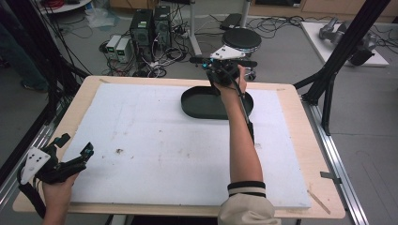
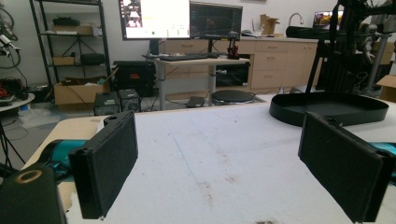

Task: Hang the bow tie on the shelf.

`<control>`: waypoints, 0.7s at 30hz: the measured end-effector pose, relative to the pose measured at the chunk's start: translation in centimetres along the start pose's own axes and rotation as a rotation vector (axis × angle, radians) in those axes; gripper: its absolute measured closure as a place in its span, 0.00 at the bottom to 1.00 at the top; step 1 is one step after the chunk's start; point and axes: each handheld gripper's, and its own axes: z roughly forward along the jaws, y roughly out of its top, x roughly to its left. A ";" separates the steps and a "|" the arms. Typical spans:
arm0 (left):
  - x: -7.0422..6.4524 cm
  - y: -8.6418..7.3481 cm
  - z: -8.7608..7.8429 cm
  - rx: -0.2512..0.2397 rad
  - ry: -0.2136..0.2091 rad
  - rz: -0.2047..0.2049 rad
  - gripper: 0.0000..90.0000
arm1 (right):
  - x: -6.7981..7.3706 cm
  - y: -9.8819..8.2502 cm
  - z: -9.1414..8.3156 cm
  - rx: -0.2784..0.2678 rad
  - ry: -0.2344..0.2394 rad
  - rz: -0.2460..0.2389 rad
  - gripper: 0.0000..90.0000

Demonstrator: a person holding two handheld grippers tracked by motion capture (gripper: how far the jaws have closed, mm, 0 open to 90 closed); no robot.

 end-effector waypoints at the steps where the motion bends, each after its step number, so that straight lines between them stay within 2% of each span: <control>1: 0.0 0.0 0.0 0.002 0.000 -0.001 0.14 | -0.4 -0.1 0.3 0.011 -0.010 0.004 0.98; 7: -0.1 -0.1 0.1 0.003 -0.004 -0.002 0.14 | -1.5 0.0 0.4 0.014 -0.040 0.005 0.98; 12: -0.3 -0.1 0.1 0.003 -0.007 -0.004 0.14 | -2.7 -0.8 0.6 0.052 -0.085 0.020 0.98; 16: -0.3 -0.1 0.2 0.003 -0.012 -0.008 0.14 | -3.2 -0.9 0.7 0.039 -0.078 0.045 0.98; 21: -0.3 -0.2 0.2 0.012 -0.012 -0.010 0.14 | -2.9 -0.4 1.5 0.052 -0.064 -0.001 0.98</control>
